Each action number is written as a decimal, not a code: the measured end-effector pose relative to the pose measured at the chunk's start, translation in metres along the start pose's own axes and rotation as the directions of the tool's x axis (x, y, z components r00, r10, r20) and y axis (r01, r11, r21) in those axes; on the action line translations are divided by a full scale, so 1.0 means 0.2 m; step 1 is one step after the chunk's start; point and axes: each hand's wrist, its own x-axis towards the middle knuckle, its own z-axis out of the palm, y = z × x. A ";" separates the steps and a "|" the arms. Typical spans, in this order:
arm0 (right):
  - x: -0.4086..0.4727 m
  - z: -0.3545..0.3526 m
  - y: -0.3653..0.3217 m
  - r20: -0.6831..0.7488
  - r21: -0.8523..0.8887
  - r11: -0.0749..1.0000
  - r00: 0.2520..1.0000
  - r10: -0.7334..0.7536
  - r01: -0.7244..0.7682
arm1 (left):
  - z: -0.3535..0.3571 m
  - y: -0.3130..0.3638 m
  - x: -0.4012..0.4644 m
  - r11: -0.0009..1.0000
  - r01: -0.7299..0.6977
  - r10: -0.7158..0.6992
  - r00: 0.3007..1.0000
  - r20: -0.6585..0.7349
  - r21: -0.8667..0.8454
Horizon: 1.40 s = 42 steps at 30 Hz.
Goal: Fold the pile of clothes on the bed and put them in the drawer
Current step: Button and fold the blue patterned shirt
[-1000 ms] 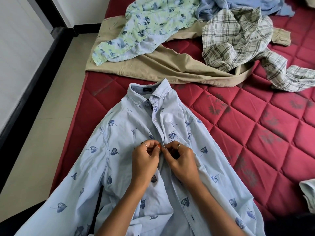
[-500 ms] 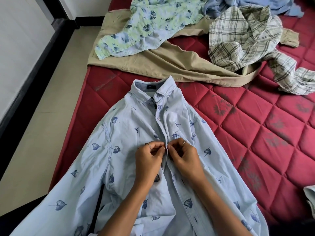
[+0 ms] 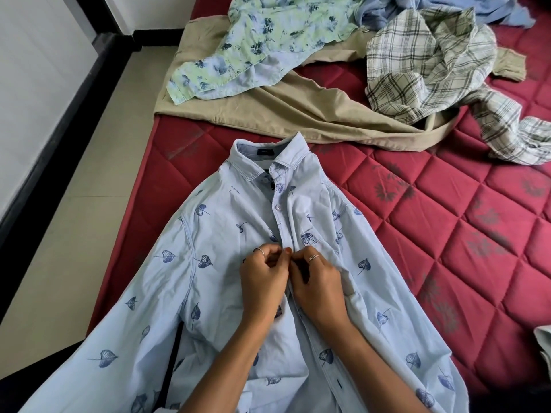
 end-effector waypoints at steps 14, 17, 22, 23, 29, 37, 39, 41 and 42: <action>0.09 -0.04 -0.01 0.131 0.216 0.962 0.981 0.144 -0.170 | 0.02 -0.05 0.09 0.915 0.278 -0.261 0.960 0.096 -0.291; 0.14 -0.06 0.01 0.249 0.249 0.939 0.953 0.173 -0.236 | 0.02 -0.06 0.10 0.925 0.254 -0.231 0.966 0.113 -0.284; 0.07 -0.05 -0.02 0.184 0.075 0.990 0.978 0.103 -0.118 | -0.01 -0.05 0.06 0.963 0.162 -0.129 0.979 0.159 -0.216; 0.04 -0.03 -0.04 0.167 0.049 0.995 0.982 0.083 -0.093 | -0.02 -0.06 0.07 0.971 0.133 -0.100 0.981 0.169 -0.199; -0.18 -0.02 -0.04 0.181 -0.460 0.855 0.968 -0.172 0.238 | -0.10 -0.11 -0.09 0.928 -0.323 0.282 0.934 0.218 0.184; -0.33 -0.20 -0.13 0.113 -0.437 0.892 0.991 -0.070 0.113 | -0.25 -0.26 -0.29 0.713 -0.540 0.468 0.841 0.270 0.447; -0.32 -0.22 -0.14 0.035 -0.337 0.941 0.998 0.053 -0.039 | -0.27 -0.27 -0.31 0.718 -0.537 0.470 0.843 0.261 0.443; -0.30 -0.25 -0.14 -0.027 -0.177 0.969 0.985 0.171 -0.173 | -0.29 -0.28 -0.32 0.716 -0.539 0.468 0.842 0.269 0.442; -0.30 -0.26 -0.14 -0.023 -0.095 0.969 0.974 0.225 -0.226 | -0.30 -0.29 -0.33 0.712 -0.546 0.473 0.837 0.274 0.441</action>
